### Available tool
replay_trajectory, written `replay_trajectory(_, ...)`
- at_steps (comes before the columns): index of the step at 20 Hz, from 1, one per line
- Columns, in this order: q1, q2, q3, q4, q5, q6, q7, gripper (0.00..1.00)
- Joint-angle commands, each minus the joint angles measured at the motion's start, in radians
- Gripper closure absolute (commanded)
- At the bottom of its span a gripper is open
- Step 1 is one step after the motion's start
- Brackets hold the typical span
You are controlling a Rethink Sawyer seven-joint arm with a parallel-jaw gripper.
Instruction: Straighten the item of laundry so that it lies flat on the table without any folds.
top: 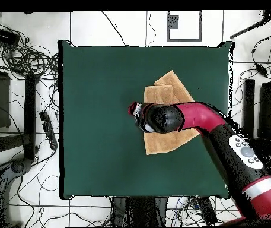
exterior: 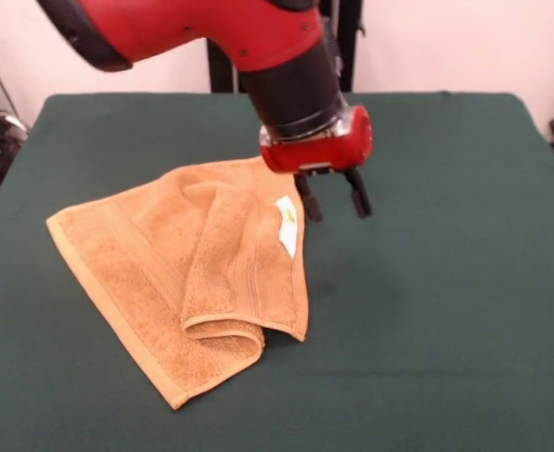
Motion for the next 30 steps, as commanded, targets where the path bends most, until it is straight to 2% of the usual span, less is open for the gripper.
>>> replay_trajectory(1, 0.119, -0.046, -0.116, -0.142, -0.223, -0.056, -0.137, 0.00)
replay_trajectory(6, 0.151, -0.032, -0.120, -0.227, -0.278, -0.018, -0.168, 0.00)
replay_trajectory(14, 0.156, -0.043, -0.112, -0.257, -0.342, -0.019, -0.228, 0.00)
replay_trajectory(18, 0.133, -0.042, -0.086, -0.254, -0.338, -0.048, -0.221, 0.00)
replay_trajectory(21, 0.107, -0.022, -0.061, -0.238, -0.301, -0.058, -0.197, 0.00)
replay_trajectory(24, 0.054, 0.062, -0.009, -0.202, -0.164, 0.048, -0.230, 0.00)
replay_trajectory(26, 0.037, 0.089, 0.001, -0.184, -0.106, 0.088, -0.230, 0.00)
replay_trajectory(28, 0.039, 0.094, -0.015, -0.178, -0.086, 0.119, -0.238, 0.00)
replay_trajectory(30, 0.052, 0.100, -0.052, -0.178, -0.103, 0.116, -0.242, 0.00)
